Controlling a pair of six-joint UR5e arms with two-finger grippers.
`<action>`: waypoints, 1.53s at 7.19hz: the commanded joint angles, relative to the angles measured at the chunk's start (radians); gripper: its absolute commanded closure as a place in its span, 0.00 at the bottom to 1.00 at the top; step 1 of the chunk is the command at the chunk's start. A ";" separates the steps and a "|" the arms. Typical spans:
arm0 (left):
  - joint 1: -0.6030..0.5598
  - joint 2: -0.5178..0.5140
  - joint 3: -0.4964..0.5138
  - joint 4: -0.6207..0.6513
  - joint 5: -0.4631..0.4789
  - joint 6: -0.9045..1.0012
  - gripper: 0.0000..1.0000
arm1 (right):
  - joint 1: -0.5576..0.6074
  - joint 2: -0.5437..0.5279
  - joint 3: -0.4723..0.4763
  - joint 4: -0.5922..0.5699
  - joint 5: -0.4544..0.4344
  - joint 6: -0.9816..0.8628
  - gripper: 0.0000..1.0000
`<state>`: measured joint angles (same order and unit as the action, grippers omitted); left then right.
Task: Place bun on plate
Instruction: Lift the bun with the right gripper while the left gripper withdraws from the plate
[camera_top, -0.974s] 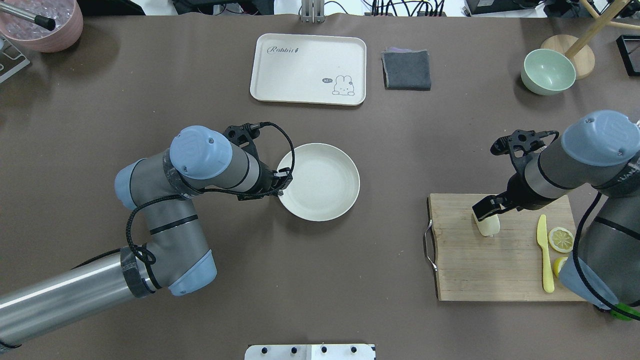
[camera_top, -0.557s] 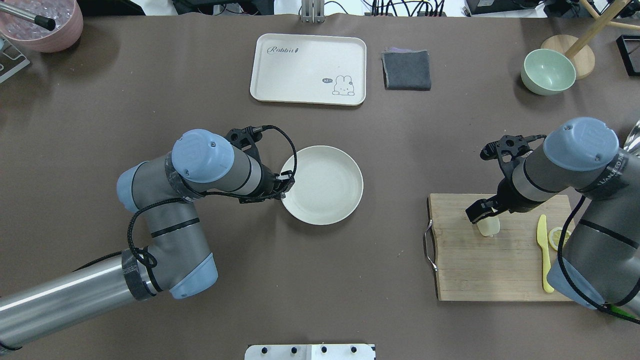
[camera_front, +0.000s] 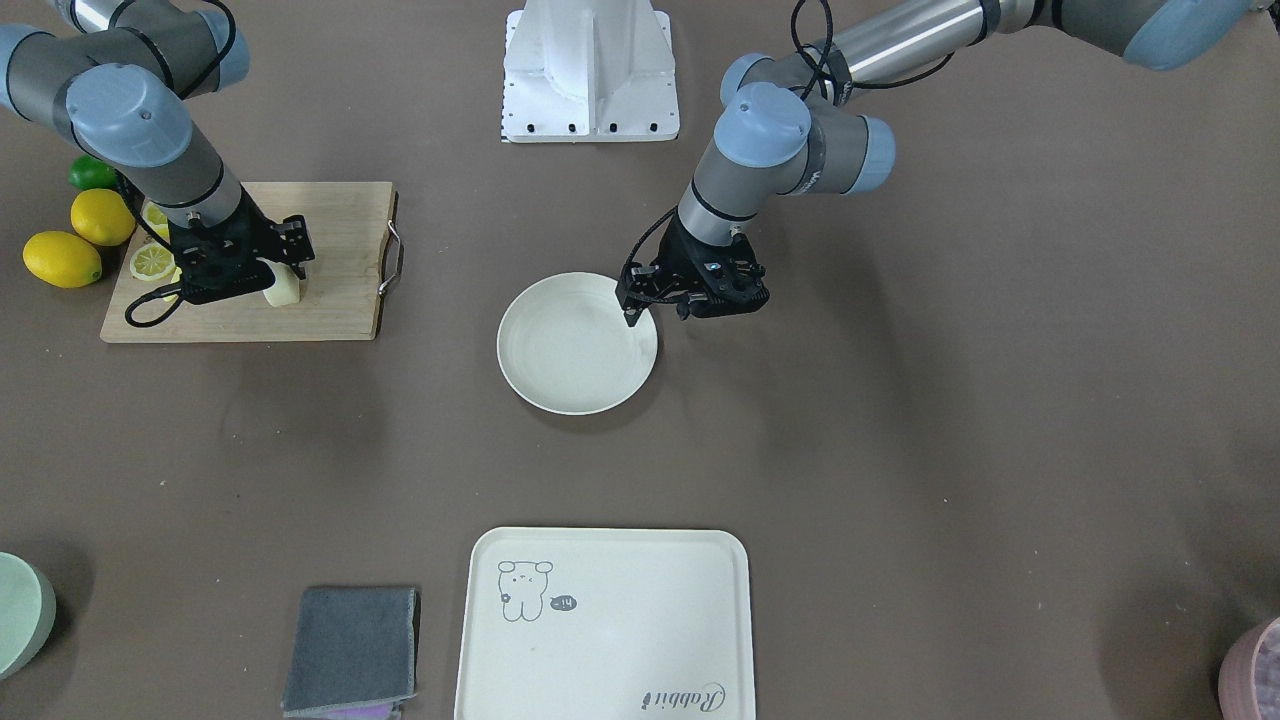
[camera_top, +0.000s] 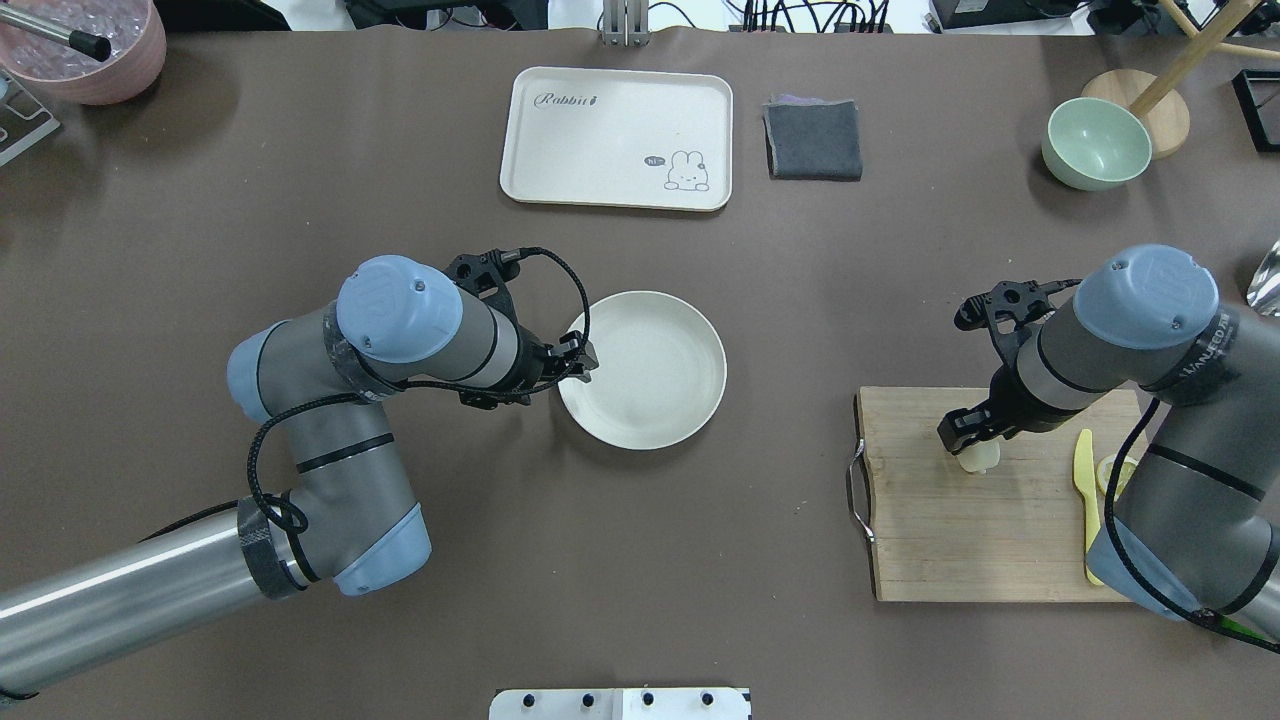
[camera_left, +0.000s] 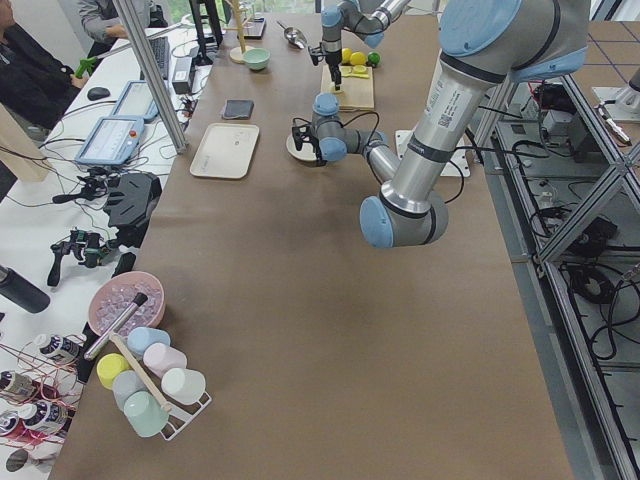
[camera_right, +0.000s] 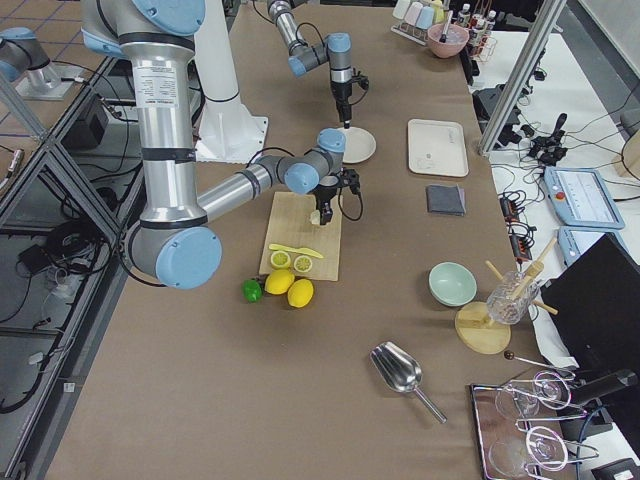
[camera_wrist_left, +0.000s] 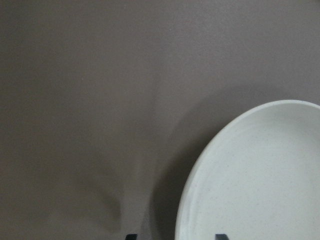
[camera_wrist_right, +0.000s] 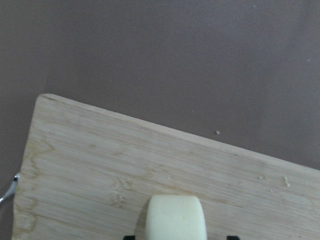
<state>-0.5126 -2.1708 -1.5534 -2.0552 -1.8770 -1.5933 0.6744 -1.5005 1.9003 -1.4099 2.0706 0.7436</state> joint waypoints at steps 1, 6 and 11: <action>-0.004 0.003 -0.007 0.001 -0.001 0.000 0.03 | -0.012 0.000 -0.004 0.000 -0.001 0.000 0.49; -0.012 0.003 -0.016 0.003 -0.005 -0.002 0.03 | -0.010 0.037 0.017 -0.003 0.006 0.003 0.69; -0.240 0.188 -0.098 0.001 -0.210 0.264 0.03 | -0.027 0.410 -0.010 -0.194 -0.018 0.168 0.68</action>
<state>-0.6911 -2.0538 -1.6286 -2.0532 -2.0322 -1.4415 0.6710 -1.2289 1.9171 -1.5209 2.0702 0.8476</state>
